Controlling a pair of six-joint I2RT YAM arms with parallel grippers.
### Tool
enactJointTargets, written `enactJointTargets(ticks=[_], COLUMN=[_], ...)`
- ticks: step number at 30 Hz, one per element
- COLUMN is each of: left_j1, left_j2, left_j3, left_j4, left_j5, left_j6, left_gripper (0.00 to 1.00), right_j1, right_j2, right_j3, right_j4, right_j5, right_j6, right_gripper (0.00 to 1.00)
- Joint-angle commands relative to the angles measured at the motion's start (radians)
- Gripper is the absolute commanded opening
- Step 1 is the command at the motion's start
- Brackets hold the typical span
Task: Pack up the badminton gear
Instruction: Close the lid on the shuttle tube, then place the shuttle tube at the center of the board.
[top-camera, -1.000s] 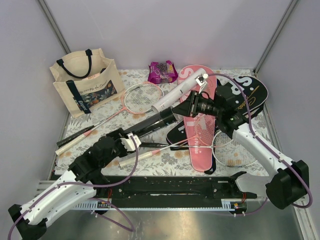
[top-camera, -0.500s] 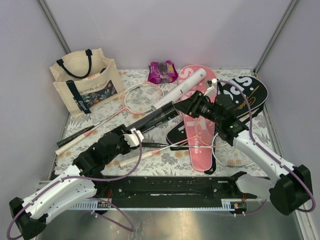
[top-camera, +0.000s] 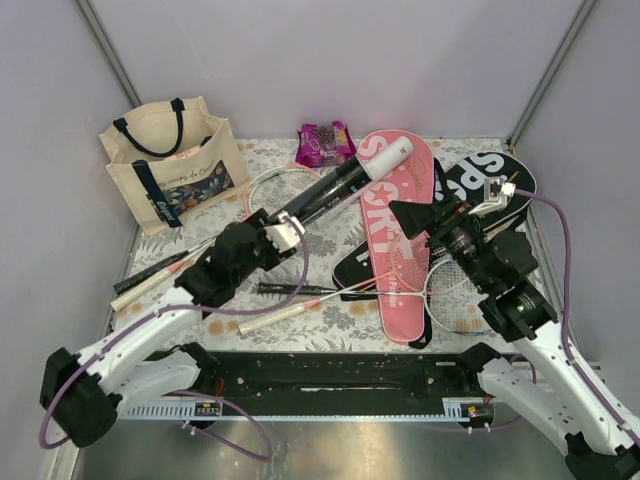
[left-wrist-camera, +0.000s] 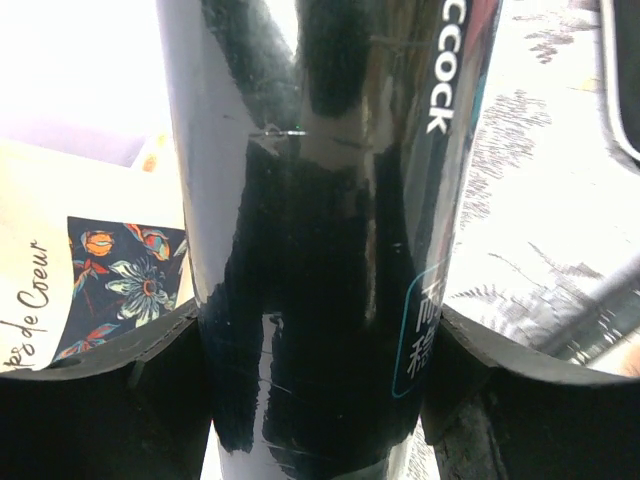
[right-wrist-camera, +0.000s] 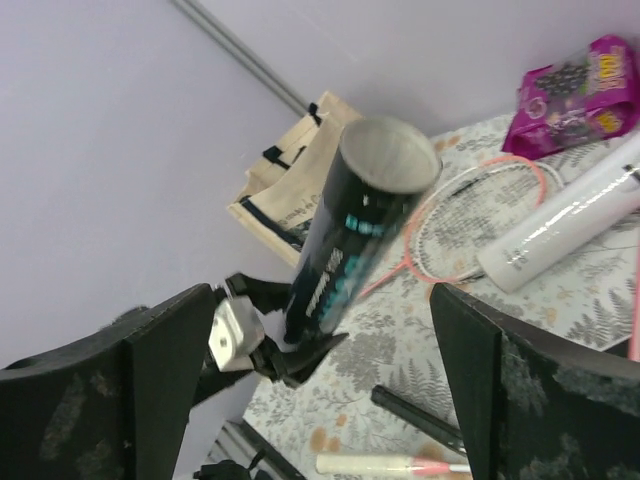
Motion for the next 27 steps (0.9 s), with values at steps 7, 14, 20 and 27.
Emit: enactJointTargets(ticks=[7, 14, 20, 27], left_j1=[0.222, 0.233, 0.159, 0.011], left_j2=[0.429, 0.712, 0.760, 0.799], left_j3=[0.311, 0.515, 0.613, 0.602], left_j4=[0.318, 0.313, 0.242, 0.252], left_j5=[0.174, 0.182, 0.179, 0.147], left_j6=[-0.043, -0.048, -0.126, -0.198], left_gripper=[0.44, 0.45, 0.45, 0.52], right_j1=[0.008, 0.008, 0.008, 0.007], right_j2=[-0.118, -0.172, -0.187, -0.146], right_j3=[-0.061, -0.051, -0.038, -0.022], right_j4=[-0.179, -0.242, -0.273, -0.275], right_j5=[0.085, 0.086, 0.097, 0.080], right_j6=[-0.084, -0.129, -0.164, -0.192], right_gripper=[1.00, 0.99, 1.00, 1.00])
